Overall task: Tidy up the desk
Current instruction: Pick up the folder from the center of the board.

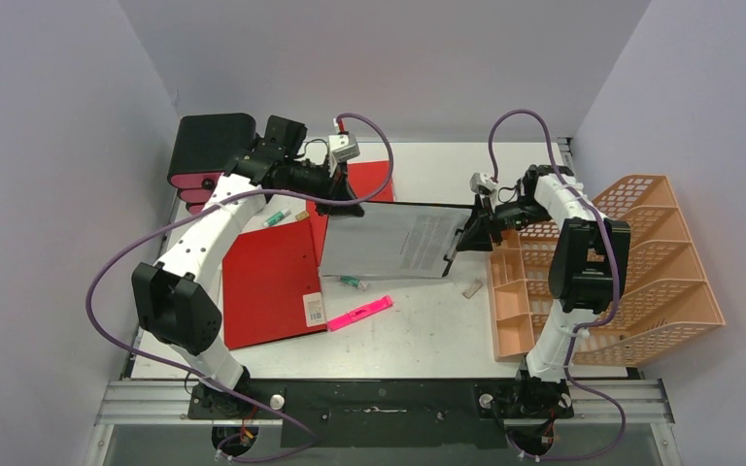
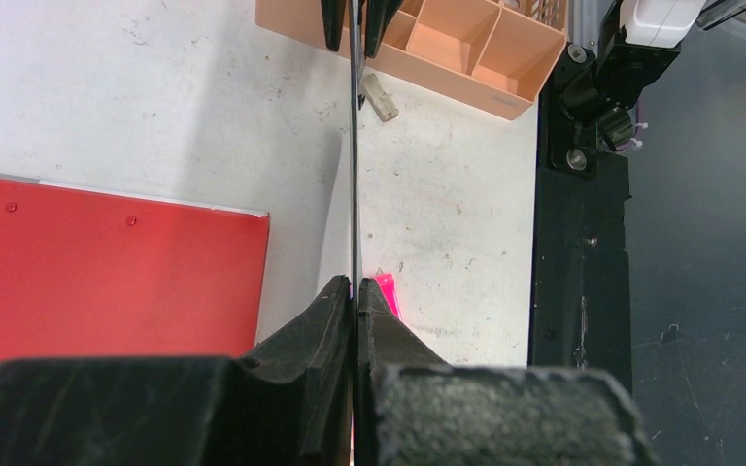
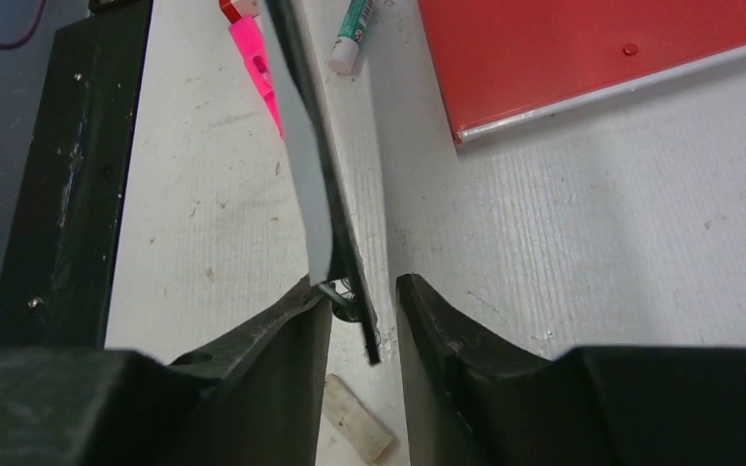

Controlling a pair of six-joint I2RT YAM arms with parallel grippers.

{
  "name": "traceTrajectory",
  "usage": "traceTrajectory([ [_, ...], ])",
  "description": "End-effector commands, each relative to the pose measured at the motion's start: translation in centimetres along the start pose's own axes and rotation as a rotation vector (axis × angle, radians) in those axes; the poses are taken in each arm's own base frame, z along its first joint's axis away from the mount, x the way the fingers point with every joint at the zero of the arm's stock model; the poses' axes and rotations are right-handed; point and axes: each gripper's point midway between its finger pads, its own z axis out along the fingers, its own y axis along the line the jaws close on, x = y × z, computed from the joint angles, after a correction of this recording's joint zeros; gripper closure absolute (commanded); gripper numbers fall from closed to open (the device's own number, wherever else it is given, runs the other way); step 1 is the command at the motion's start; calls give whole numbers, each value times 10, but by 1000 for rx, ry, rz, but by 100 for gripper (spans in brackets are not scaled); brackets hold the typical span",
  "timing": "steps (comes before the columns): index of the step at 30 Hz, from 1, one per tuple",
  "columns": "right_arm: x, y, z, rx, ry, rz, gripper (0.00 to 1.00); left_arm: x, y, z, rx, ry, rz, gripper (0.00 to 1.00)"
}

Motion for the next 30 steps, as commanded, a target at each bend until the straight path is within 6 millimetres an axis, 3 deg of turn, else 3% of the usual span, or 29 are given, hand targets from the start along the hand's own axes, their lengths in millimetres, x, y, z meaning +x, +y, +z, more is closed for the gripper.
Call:
traceTrajectory([
  [1, -17, 7, 2, 0, -71, -64, 77, -24, -14, -8, 17, -70, 74, 100],
  [4, -19, 8, 3, -3, -66, -71, 94, -25, -13, -8, 14, -71, 73, 100],
  [10, -29, 7, -4, 18, -26, -78, 95, -23, -8, -10, -15, -64, 65, 99],
  [12, -34, 7, -9, 35, -6, -77, 95, -23, -4, -11, -30, -66, 59, 81],
  [15, -44, 3, -19, 74, 46, -56, 95, -27, 3, -18, -61, -81, 40, 23],
  [16, -48, 3, -23, 92, 68, -58, 95, -28, 6, -21, -75, -88, 34, 8],
  [17, -53, 2, -29, 115, 89, -65, 95, -30, 9, -25, -92, -99, 31, 2],
  [25, -108, 11, -76, 371, 278, -166, 95, -56, 24, -69, -224, -223, 45, 4],
  [30, -149, 28, -92, 573, 440, -314, 95, -69, 22, -79, -346, -187, 161, 4],
])
